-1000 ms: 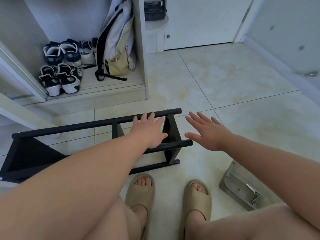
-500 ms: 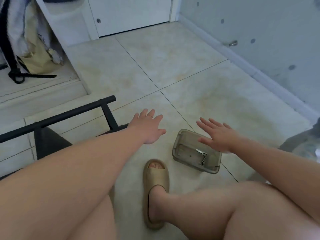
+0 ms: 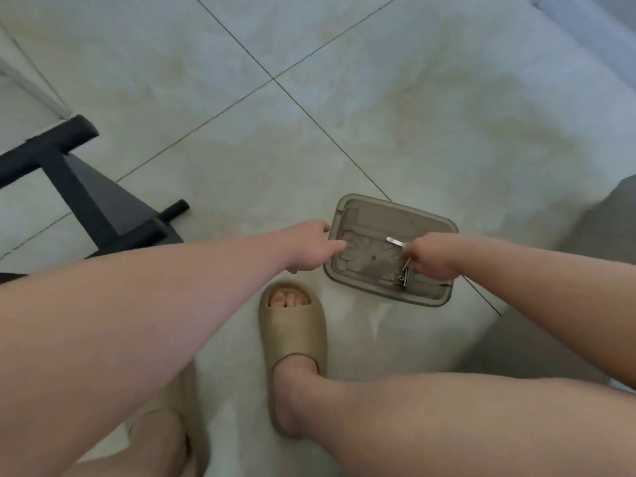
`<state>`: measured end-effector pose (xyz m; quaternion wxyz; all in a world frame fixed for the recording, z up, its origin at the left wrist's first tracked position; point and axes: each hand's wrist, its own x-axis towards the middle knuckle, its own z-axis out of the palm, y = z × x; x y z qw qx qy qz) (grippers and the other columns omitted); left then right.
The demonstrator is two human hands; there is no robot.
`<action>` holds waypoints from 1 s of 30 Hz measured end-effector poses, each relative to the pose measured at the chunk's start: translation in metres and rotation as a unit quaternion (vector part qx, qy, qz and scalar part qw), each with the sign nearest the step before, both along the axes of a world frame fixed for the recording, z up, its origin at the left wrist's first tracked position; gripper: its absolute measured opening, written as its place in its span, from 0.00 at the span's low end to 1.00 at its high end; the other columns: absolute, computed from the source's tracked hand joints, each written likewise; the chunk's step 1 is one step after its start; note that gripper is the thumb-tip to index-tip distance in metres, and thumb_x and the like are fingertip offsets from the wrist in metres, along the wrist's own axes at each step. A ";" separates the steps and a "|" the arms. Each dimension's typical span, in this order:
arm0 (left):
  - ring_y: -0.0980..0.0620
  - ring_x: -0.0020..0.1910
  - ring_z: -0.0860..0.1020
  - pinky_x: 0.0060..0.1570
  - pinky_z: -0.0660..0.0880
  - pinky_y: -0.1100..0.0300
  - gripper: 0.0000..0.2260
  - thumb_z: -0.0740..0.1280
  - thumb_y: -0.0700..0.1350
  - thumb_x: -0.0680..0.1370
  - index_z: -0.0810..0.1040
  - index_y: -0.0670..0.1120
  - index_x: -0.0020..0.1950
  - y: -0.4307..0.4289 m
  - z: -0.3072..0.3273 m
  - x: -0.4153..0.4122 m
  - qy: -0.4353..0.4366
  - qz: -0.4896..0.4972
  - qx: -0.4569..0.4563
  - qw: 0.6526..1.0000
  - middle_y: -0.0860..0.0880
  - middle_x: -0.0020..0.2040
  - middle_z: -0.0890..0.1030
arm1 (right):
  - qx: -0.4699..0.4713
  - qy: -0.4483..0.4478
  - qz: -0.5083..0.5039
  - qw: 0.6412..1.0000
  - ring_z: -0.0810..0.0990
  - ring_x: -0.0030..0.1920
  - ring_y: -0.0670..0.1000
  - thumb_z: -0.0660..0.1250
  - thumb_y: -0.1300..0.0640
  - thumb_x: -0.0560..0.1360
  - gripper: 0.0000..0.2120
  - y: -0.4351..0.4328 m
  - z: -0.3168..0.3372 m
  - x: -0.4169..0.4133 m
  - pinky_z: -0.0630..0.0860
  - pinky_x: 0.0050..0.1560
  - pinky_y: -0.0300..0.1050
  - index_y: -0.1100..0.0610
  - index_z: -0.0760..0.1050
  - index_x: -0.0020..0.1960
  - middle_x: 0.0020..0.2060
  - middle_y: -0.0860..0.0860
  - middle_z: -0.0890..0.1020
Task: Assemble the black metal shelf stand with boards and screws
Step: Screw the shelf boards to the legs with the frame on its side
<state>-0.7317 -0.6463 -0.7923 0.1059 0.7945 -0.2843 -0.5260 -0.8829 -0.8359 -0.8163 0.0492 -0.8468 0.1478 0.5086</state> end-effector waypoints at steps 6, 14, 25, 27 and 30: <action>0.43 0.59 0.78 0.50 0.72 0.54 0.20 0.64 0.55 0.81 0.68 0.45 0.67 -0.008 -0.038 0.001 0.001 0.055 -0.046 0.997 0.42 0.61 0.78 | -0.057 0.024 0.160 0.985 0.77 0.64 0.52 0.58 0.60 0.79 0.19 -0.003 -0.048 -0.015 0.68 0.64 0.50 0.47 0.73 0.67 0.63 0.47 0.79; 0.42 0.48 0.81 0.46 0.73 0.55 0.14 0.64 0.51 0.82 0.70 0.48 0.38 -0.011 -0.061 -0.012 0.003 0.044 -0.054 0.998 0.44 0.43 0.81 | -0.080 -0.001 0.242 0.967 0.72 0.67 0.55 0.61 0.59 0.80 0.16 -0.008 -0.081 -0.029 0.67 0.60 0.49 0.48 0.76 0.65 0.65 0.49 0.74; 0.44 0.44 0.77 0.41 0.67 0.56 0.14 0.64 0.53 0.82 0.73 0.46 0.40 -0.009 -0.062 -0.019 -0.019 0.061 -0.044 0.997 0.46 0.41 0.79 | -0.097 0.003 0.251 0.963 0.76 0.63 0.55 0.59 0.60 0.82 0.12 -0.008 -0.079 -0.025 0.70 0.59 0.47 0.51 0.77 0.61 0.61 0.50 0.80; 0.43 0.47 0.79 0.44 0.71 0.55 0.12 0.64 0.53 0.82 0.75 0.46 0.45 -0.007 -0.058 -0.018 -0.017 0.068 -0.040 0.997 0.45 0.46 0.81 | -0.099 0.000 0.232 0.968 0.77 0.62 0.57 0.59 0.61 0.82 0.12 -0.010 -0.067 -0.022 0.74 0.58 0.48 0.54 0.77 0.61 0.61 0.53 0.78; 0.41 0.54 0.79 0.50 0.72 0.56 0.13 0.63 0.54 0.82 0.75 0.44 0.56 0.001 -0.041 -0.015 -0.009 0.062 -0.024 0.998 0.43 0.54 0.82 | -0.092 -0.015 0.173 0.980 0.81 0.56 0.60 0.58 0.65 0.81 0.12 -0.009 -0.041 -0.012 0.78 0.53 0.52 0.59 0.75 0.62 0.59 0.56 0.76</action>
